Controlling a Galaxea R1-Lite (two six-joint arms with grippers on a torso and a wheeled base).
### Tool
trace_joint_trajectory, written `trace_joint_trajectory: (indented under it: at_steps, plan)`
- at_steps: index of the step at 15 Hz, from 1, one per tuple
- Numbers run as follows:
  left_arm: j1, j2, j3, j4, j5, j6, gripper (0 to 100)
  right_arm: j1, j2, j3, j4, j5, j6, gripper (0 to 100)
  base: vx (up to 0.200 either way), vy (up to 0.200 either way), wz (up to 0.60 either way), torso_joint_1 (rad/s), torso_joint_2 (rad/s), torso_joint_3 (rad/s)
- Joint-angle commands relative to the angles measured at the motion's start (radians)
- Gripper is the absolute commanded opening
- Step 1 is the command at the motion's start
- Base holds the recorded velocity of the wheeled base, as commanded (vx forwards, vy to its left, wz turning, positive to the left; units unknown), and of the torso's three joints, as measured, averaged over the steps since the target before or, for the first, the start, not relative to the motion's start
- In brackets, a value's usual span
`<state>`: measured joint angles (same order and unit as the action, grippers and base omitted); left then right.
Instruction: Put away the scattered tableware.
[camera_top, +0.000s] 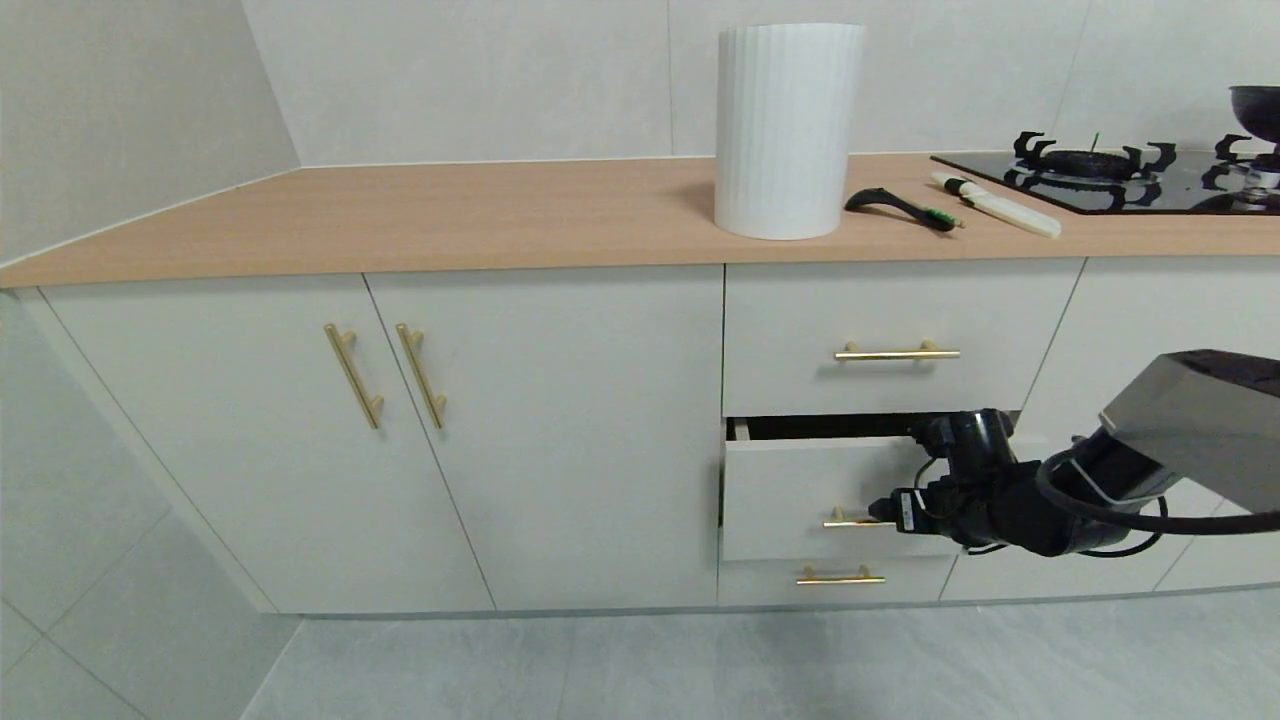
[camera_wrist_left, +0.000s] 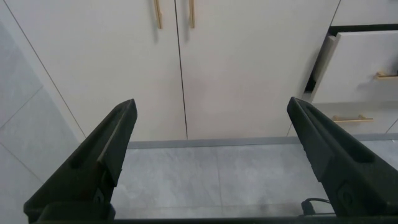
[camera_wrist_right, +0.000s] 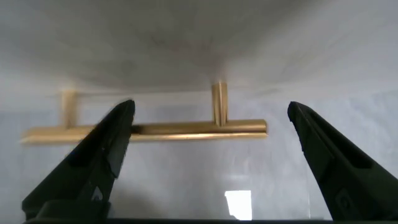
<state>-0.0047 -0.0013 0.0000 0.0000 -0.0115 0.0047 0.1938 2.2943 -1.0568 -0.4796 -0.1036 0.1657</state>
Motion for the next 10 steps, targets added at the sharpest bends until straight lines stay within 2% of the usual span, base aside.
trace_joint_trajectory:
  at_steps: [1,4,7,8,10]
  plan:
    - [0.0,0.001,0.0,0.0,-0.001,0.0,100,0.019,-0.191,0.051,0.091,0.047,-0.002,100,0.0,0.0,0.0,0.0,0.0,0.0]
    - [0.0,0.001,0.0,0.0,-0.001,0.0,100,0.061,-0.343,0.087,0.125,0.05,0.0,100,0.0,0.0,0.0,0.0,0.0,0.0]
    - [0.0,0.001,0.0,0.0,-0.001,0.0,100,0.107,-0.345,0.09,0.11,0.025,0.005,100,0.0,0.0,0.0,0.0,0.0,0.0]
    - [0.0,0.001,0.0,0.0,-0.001,0.0,100,0.113,-0.332,0.097,0.084,0.012,0.005,100,0.0,0.0,0.0,0.0,0.0,0.0]
    - [0.0,0.001,0.0,0.0,-0.001,0.0,100,0.115,-0.269,0.136,-0.111,-0.002,0.001,100,0.0,0.0,0.0,0.0,0.0,0.0]
